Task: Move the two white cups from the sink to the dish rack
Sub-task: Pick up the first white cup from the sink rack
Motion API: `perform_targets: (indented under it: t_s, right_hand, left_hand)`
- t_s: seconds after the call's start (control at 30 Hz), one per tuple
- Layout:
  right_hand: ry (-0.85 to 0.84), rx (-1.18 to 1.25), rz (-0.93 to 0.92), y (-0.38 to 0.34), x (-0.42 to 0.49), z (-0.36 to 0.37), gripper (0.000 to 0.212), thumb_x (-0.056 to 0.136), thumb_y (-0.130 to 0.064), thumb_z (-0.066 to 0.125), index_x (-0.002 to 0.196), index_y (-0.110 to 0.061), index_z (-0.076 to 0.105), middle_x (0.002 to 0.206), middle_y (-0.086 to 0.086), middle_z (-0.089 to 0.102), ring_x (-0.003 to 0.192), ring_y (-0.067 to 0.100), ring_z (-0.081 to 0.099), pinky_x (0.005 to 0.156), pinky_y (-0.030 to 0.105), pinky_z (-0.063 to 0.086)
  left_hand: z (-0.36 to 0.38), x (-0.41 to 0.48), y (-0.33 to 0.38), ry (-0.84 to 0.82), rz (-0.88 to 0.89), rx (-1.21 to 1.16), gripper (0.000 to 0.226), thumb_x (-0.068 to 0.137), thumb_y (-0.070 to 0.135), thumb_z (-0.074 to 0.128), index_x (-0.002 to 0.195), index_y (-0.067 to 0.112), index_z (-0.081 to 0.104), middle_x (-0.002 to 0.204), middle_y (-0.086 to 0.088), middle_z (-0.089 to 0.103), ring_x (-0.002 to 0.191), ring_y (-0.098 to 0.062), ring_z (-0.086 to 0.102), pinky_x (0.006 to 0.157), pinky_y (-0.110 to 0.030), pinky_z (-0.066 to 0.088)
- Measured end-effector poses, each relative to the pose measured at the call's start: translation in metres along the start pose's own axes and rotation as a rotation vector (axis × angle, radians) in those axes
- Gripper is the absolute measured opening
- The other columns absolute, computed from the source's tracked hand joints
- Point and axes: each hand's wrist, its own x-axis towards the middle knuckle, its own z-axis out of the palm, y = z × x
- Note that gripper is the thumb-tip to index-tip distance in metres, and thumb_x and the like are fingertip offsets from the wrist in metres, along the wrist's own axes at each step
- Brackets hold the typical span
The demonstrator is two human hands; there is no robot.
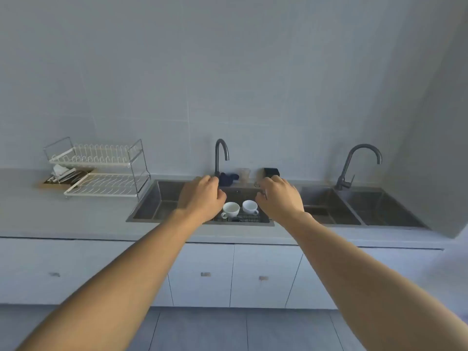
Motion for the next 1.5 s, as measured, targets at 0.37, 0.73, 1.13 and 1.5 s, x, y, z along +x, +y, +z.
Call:
perform_targets:
  t_s: [0.37,0.73,1.13,1.5]
  right_hand:
    - [-0.228,-0.011,0.022,0.034,0.039,0.11,0.01,0.09,-0.026,0.055,0.095,-0.017,0.057,0.09,0.001,0.055,0.077,0.023,0.048,0.065,0.032,0.034]
    - [-0.459,0.026,0.062,0.087,0.154,0.245,0.028,0.088,-0.029,0.062,0.114,-0.018,0.063,0.107,0.001,0.061,0.081,0.019,0.05,0.059,0.027,0.039]
    - [-0.665,0.033,0.024,0.136,0.231,0.35,0.032,0.089,-0.029,0.063,0.119,-0.021,0.061,0.118,0.0,0.062,0.099,0.021,0.057,0.078,0.035,0.048]
    - [-0.898,0.009,-0.306,0.205,0.306,0.47,0.038,0.09,-0.041,0.061,0.123,-0.023,0.06,0.122,-0.001,0.059,0.109,0.023,0.056,0.091,0.041,0.047]
  left_hand:
    - [0.123,0.036,-0.045,-0.164,-0.037,-0.01,0.018,0.094,0.031,0.045,0.084,0.016,0.047,0.091,-0.006,0.063,0.081,-0.03,0.057,0.064,-0.039,0.044]
    - [0.259,0.142,-0.107,-0.292,-0.066,-0.045,0.017,0.094,0.032,0.046,0.084,0.018,0.049,0.089,-0.004,0.062,0.075,-0.026,0.051,0.062,-0.037,0.039]
    - [0.358,0.195,-0.132,-0.478,-0.211,-0.108,0.024,0.096,0.034,0.044,0.1,0.014,0.056,0.1,-0.004,0.06,0.083,-0.029,0.057,0.063,-0.036,0.037]
    - [0.459,0.217,-0.126,-0.613,-0.464,-0.086,0.035,0.091,0.046,0.053,0.106,0.015,0.057,0.1,-0.004,0.061,0.08,-0.022,0.055,0.064,-0.036,0.045]
